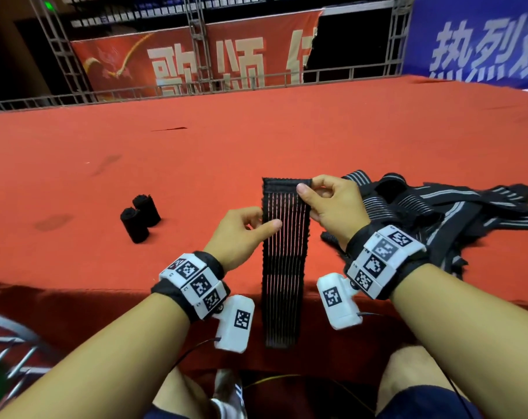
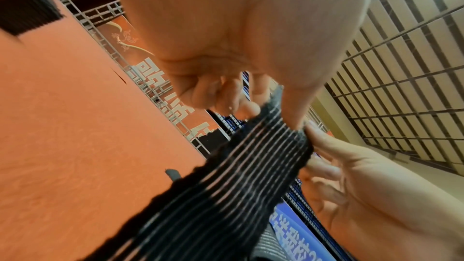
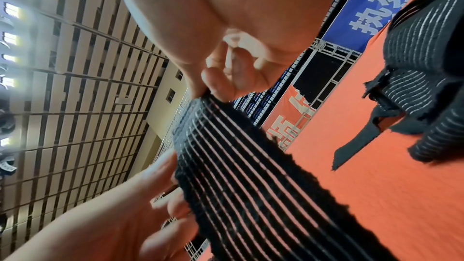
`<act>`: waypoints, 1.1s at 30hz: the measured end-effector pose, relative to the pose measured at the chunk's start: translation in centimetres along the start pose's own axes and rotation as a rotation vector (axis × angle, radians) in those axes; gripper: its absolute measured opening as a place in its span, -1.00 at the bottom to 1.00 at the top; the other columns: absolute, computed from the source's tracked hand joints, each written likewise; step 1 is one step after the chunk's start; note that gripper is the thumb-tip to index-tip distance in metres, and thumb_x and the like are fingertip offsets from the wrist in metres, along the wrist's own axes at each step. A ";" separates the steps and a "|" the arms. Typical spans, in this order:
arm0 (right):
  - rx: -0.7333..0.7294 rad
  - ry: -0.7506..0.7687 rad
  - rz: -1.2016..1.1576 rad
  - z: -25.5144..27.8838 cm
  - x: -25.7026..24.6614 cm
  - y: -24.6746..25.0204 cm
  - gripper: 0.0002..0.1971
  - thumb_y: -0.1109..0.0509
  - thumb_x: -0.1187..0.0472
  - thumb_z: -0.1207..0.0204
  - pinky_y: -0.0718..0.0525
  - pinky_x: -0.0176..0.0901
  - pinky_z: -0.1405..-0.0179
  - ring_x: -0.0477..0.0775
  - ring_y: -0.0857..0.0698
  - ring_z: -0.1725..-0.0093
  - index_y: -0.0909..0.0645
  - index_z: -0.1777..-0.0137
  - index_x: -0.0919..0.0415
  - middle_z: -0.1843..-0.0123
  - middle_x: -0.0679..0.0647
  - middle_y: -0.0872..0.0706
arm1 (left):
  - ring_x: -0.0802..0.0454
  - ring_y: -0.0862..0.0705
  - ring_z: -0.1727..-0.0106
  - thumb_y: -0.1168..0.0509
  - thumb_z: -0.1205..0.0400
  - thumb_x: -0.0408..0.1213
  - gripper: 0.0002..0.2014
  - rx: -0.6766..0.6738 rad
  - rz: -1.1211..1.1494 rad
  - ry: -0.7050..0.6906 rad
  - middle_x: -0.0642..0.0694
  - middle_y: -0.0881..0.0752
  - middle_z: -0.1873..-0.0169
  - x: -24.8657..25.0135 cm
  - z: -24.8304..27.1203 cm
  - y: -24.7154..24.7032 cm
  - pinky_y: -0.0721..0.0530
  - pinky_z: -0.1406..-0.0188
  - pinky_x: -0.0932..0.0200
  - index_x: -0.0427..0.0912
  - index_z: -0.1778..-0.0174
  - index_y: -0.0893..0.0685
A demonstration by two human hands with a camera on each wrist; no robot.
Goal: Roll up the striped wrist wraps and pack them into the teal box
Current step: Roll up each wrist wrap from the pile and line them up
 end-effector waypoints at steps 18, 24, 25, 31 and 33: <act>-0.147 -0.161 0.341 -2.1 7.9 -3.1 -0.75 -0.49 0.22 -0.60 -0.70 -0.15 0.40 -0.01 -0.83 0.28 -0.65 -0.25 0.09 0.20 -0.03 -0.85 | 0.04 -0.79 0.41 -0.23 -0.79 -0.33 -0.81 0.205 0.261 0.284 -0.17 -0.83 0.32 -7.0 -5.1 -1.5 -0.61 0.54 0.28 -0.16 0.16 -0.61; -0.171 -0.312 0.403 -3.8 11.0 -2.6 -0.46 -0.54 0.16 -0.53 -0.73 0.24 -0.23 0.06 -0.79 -0.14 -0.50 -0.49 0.11 -0.19 0.00 -0.81 | 0.02 -0.77 -0.11 -0.36 -0.72 -0.32 -0.55 0.054 0.272 0.398 -0.14 -0.75 -0.14 -11.6 -9.2 -3.5 -0.75 -0.21 0.02 -0.02 -0.50 -0.42; -0.159 -0.324 0.408 -4.0 11.2 -2.2 -0.50 -0.55 0.17 -0.53 -0.73 0.24 -0.23 0.06 -0.79 -0.14 -0.53 -0.44 0.13 -0.18 0.01 -0.81 | 0.05 -0.75 -0.13 -0.40 -0.69 -0.31 -0.43 0.015 0.270 0.438 -0.12 -0.72 -0.21 -12.2 -9.5 -4.1 -0.71 -0.29 -0.03 -0.02 -0.59 -0.34; -0.016 -0.365 0.453 -3.3 11.6 1.6 -0.71 -0.58 0.22 -0.48 -0.73 0.19 -0.23 0.02 -0.79 0.01 -0.70 -0.19 0.15 0.11 -0.10 -0.79 | 0.00 -0.72 -0.20 -0.50 -0.62 -0.32 -0.44 -0.071 0.077 0.372 -0.14 -0.71 -0.27 -11.9 -10.6 -7.5 -0.65 -0.36 0.01 -0.13 -0.53 -0.49; 0.103 -0.350 0.474 -2.9 11.0 3.4 -0.77 -0.57 0.24 -0.47 -0.72 0.15 -0.23 0.03 -0.78 0.08 -0.73 -0.11 0.12 0.12 -0.04 -0.81 | -0.01 -0.76 -0.14 -0.52 -0.59 -0.34 -0.60 -0.114 0.041 0.287 -0.09 -0.75 -0.16 -10.3 -11.1 -9.1 -0.69 -0.35 -0.08 -0.10 -0.34 -0.63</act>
Point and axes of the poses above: each hand's wrist, its own z-axis away from the middle knuckle, its own y-axis out of the back of the hand, x = y × z, the point moved 3 cm from there along -z, towards the middle knuckle
